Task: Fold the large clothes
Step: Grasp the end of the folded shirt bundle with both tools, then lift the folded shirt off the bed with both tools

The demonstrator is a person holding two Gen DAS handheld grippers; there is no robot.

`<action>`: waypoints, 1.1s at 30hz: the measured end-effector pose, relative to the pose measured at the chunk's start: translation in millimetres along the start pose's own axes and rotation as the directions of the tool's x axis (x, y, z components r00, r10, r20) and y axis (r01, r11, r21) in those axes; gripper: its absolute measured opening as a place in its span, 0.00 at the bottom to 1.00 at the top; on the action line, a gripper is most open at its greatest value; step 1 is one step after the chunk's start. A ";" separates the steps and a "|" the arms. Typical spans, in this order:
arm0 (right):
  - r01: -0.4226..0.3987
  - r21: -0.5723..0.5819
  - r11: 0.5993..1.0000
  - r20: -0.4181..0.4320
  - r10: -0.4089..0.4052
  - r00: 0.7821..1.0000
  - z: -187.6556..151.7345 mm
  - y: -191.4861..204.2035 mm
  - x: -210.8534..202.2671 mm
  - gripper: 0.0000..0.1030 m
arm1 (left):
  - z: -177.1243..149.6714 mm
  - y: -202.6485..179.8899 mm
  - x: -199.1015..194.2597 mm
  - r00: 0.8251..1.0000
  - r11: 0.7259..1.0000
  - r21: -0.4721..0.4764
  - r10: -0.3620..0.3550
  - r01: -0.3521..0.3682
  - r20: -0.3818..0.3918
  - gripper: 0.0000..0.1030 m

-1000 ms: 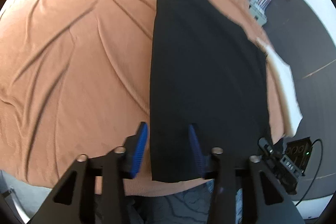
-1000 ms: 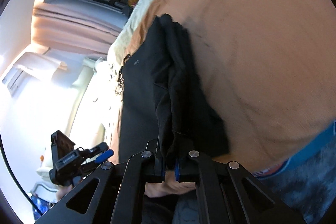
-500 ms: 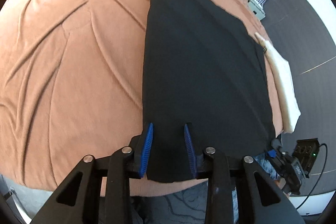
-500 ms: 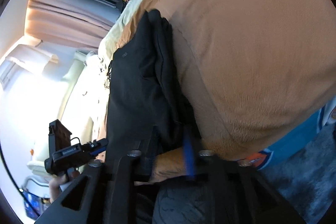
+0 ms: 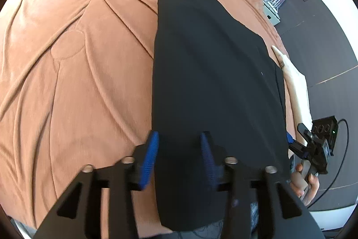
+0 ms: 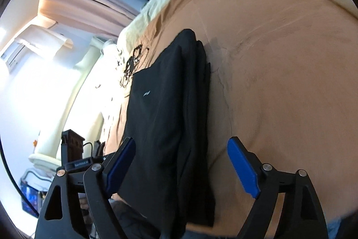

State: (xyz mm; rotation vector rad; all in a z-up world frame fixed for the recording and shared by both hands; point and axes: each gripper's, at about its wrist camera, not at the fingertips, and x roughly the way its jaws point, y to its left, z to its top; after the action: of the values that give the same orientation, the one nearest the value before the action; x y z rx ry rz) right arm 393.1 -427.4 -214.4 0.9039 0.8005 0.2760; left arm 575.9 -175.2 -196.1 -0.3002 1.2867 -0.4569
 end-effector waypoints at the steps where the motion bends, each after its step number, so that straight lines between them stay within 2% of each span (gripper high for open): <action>1: -0.009 0.012 1.000 -0.013 0.009 1.000 5.1 -3.2 6.4 0.82 | 3.6 1.1 1.7 1.000 1.000 -0.002 -0.003 0.003 0.006 0.49; 5: -0.040 0.046 0.998 -0.060 0.042 0.997 19.8 -14.0 29.0 0.82 | 18.7 2.1 14.1 1.000 1.000 -0.021 -0.011 0.010 -0.009 0.50; 9: -0.029 0.068 0.997 -0.112 0.037 0.993 33.4 -20.7 48.6 0.82 | 32.0 2.9 24.0 0.999 0.998 -0.045 -0.032 0.032 -0.004 0.50; 16: -0.039 0.029 0.999 -0.174 0.043 0.984 47.8 -14.4 71.4 0.80 | 51.6 4.6 35.2 0.999 0.998 -0.056 -0.036 0.037 0.015 0.52; 21: -0.061 0.060 0.996 -0.184 0.072 0.980 52.4 -19.4 76.2 0.74 | 63.2 11.6 38.4 0.998 0.996 -0.069 -0.045 0.047 0.032 0.53; 29: -0.084 0.078 0.993 -0.226 0.100 0.969 62.6 -18.7 91.8 0.74 | 83.6 17.5 42.5 0.993 0.993 -0.095 -0.067 0.076 0.092 0.53; 31: -0.083 0.085 0.993 -0.229 0.101 0.968 66.4 -16.4 97.6 0.70 | 83.0 18.0 46.7 0.993 0.992 -0.098 -0.070 0.079 0.092 0.53; 33: -0.077 0.094 0.993 -0.233 0.098 0.967 64.8 -20.3 97.9 0.57 | 82.1 18.0 51.5 0.993 0.991 -0.105 -0.078 0.087 0.089 0.53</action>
State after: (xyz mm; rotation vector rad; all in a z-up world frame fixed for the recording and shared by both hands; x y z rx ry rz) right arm 504.7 -426.5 -256.1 0.9990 1.0007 0.4369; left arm 668.8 -187.5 -226.7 -0.4612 1.2217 -0.4400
